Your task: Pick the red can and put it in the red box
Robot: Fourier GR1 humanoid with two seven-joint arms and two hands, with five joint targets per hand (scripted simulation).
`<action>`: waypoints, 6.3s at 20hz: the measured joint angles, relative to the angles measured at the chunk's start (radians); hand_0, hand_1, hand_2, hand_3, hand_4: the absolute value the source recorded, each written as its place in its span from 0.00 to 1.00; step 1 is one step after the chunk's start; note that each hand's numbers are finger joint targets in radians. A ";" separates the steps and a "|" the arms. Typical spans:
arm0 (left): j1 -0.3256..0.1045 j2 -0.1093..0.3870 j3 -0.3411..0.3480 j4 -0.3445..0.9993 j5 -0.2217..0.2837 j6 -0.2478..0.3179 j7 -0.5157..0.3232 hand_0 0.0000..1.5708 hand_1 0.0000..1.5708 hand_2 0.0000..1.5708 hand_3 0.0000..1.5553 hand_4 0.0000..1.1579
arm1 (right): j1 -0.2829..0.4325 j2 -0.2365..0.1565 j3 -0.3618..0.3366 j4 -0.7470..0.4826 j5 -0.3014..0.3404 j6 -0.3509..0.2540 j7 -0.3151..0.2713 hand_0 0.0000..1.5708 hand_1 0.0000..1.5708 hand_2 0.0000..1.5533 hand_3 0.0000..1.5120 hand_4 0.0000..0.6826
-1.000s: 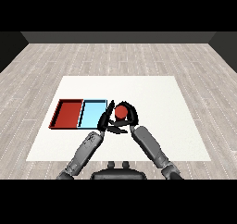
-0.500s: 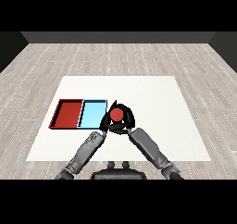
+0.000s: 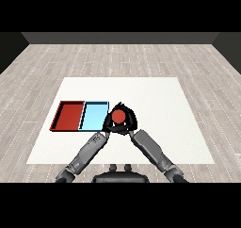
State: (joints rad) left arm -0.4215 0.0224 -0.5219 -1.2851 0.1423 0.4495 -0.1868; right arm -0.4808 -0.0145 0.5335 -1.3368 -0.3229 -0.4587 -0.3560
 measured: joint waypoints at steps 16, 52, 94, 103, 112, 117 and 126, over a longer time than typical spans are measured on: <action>0.004 0.007 -0.023 -0.027 -0.023 0.103 0.047 1.00 1.00 0.97 0.92 0.75 | 0.002 -0.010 0.015 -0.033 -0.014 -0.008 -0.010 0.97 0.97 0.94 0.92 0.80; 0.072 0.008 0.041 -0.028 -0.007 0.076 -0.015 1.00 1.00 1.00 0.94 0.98 | 0.109 -0.102 -0.236 -0.445 0.118 0.079 0.156 0.00 0.00 0.00 0.00 0.00; -0.211 0.434 0.537 0.932 -0.234 -0.010 0.037 0.34 0.34 0.39 0.00 0.57 | 0.444 -0.201 -0.514 -0.163 0.074 0.352 -0.149 0.00 0.00 0.00 0.00 0.00; -0.303 0.438 0.556 1.148 -0.259 -0.071 0.065 0.00 0.00 0.00 0.00 0.56 | 0.445 -0.195 -0.515 -0.192 0.080 0.360 -0.172 0.00 0.00 0.00 0.00 0.00; -0.367 0.473 0.477 1.251 -0.354 -0.167 0.183 0.00 0.00 0.00 0.00 0.00 | 0.462 -0.175 -0.499 -0.210 0.084 0.379 -0.197 0.00 0.00 0.00 0.00 0.00; -0.341 0.462 0.546 1.212 -0.289 -0.094 0.125 0.00 0.00 0.00 0.00 0.00 | 0.447 -0.182 -0.512 -0.202 0.078 0.398 -0.212 0.00 0.00 0.00 0.00 0.00; -0.311 0.381 0.772 0.909 -0.040 -0.150 -0.327 0.00 0.00 0.00 0.00 0.00 | 0.455 -0.188 -0.505 -0.234 0.066 0.421 -0.199 0.00 0.00 0.00 0.00 0.00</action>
